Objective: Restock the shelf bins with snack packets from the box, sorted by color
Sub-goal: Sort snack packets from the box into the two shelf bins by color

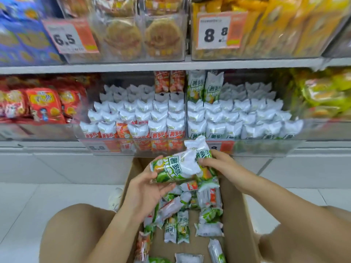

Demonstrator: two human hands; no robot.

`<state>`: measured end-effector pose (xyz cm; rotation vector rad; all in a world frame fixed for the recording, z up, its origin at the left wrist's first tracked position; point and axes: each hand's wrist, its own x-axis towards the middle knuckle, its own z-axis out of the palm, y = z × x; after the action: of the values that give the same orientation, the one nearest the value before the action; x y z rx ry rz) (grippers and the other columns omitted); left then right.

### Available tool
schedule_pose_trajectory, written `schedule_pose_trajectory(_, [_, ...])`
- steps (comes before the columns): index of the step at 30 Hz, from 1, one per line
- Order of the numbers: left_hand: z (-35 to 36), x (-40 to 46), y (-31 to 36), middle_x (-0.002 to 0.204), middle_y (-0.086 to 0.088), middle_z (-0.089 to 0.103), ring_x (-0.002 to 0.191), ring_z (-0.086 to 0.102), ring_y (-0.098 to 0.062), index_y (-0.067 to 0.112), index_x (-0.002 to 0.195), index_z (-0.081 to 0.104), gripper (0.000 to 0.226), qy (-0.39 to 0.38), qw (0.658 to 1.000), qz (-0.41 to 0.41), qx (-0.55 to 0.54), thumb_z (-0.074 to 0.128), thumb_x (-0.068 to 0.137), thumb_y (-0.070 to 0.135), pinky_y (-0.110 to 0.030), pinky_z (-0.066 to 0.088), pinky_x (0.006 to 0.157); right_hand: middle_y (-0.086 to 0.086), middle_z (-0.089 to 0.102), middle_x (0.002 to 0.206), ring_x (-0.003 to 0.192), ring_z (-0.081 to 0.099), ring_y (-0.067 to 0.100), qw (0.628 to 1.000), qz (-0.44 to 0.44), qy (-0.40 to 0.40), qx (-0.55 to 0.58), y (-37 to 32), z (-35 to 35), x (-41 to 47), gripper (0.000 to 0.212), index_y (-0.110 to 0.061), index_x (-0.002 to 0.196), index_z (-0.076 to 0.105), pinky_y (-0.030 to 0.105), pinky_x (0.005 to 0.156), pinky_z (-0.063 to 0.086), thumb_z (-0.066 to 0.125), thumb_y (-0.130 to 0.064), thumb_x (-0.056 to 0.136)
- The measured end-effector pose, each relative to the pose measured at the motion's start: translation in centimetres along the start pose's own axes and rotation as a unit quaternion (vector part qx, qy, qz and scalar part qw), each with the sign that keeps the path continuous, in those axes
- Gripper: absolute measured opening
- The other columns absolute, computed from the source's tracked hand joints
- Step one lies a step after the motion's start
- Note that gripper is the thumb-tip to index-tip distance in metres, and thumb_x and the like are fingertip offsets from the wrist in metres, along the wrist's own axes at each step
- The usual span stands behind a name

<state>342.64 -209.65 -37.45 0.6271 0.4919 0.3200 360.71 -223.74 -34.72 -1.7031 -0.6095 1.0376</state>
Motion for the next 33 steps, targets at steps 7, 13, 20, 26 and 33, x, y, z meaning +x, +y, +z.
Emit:
schedule_pose_trajectory(7, [4.3,0.9,1.1,0.117,-0.015,0.067,0.103,0.067,-0.028,0.006,0.117,0.055,0.083,-0.014,0.998,0.055,0.028,0.090,0.041,0.004,-0.041,0.057,0.077,-0.008,0.040,0.143,0.133,0.042,0.018,0.990,-0.049,0.065,0.115,-2.6,-0.7,1.0,0.110,-0.019,0.149,0.027,0.045,0.112,0.033,0.073,-0.066,0.060])
schedule_pose_trajectory(13, [6.5,1.7,0.6,0.108,-0.019,0.066,0.093,0.067,-0.027,0.001,0.116,0.050,0.074,-0.016,0.983,0.058,0.176,0.087,0.054,0.018,-0.034,0.057,0.073,-0.009,0.046,0.136,0.127,0.047,0.016,0.983,-0.080,0.110,0.124,-3.6,-1.8,1.1,0.107,-0.018,0.146,0.033,0.041,0.109,0.037,0.071,-0.071,0.062])
schedule_pose_trajectory(20, [8.8,2.6,1.1,0.122,-0.019,0.064,0.115,0.061,-0.032,-0.002,0.123,0.059,0.058,-0.001,0.974,0.040,0.222,0.071,0.084,0.039,-0.045,0.047,0.097,-0.017,0.048,0.103,0.099,0.048,0.003,0.981,-0.072,0.126,0.129,-4.1,-3.4,-0.8,0.077,-0.020,0.146,0.034,0.026,0.092,0.034,0.067,-0.047,0.082])
schedule_pose_trajectory(26, [10.6,5.2,5.0,0.098,-0.010,0.067,0.080,0.066,-0.022,0.004,0.114,0.062,0.036,-0.018,0.987,0.029,0.158,0.060,0.085,0.027,-0.032,0.045,0.065,-0.001,0.059,0.129,0.116,0.055,0.020,0.973,-0.069,0.170,0.139,-8.0,-8.8,1.3,0.076,-0.024,0.121,0.061,0.039,0.095,0.045,0.073,-0.066,0.058])
schedule_pose_trajectory(33, [12.6,11.7,8.8,0.090,-0.003,0.068,0.073,0.065,-0.015,0.016,0.107,0.068,0.035,0.067,0.967,0.042,0.244,0.062,0.087,0.044,-0.026,0.051,0.058,0.001,0.057,0.129,0.110,0.054,0.018,0.958,-0.077,0.216,0.173,-8.4,-10.2,6.5,0.064,-0.016,0.126,0.058,0.036,0.092,0.040,0.070,-0.054,0.077])
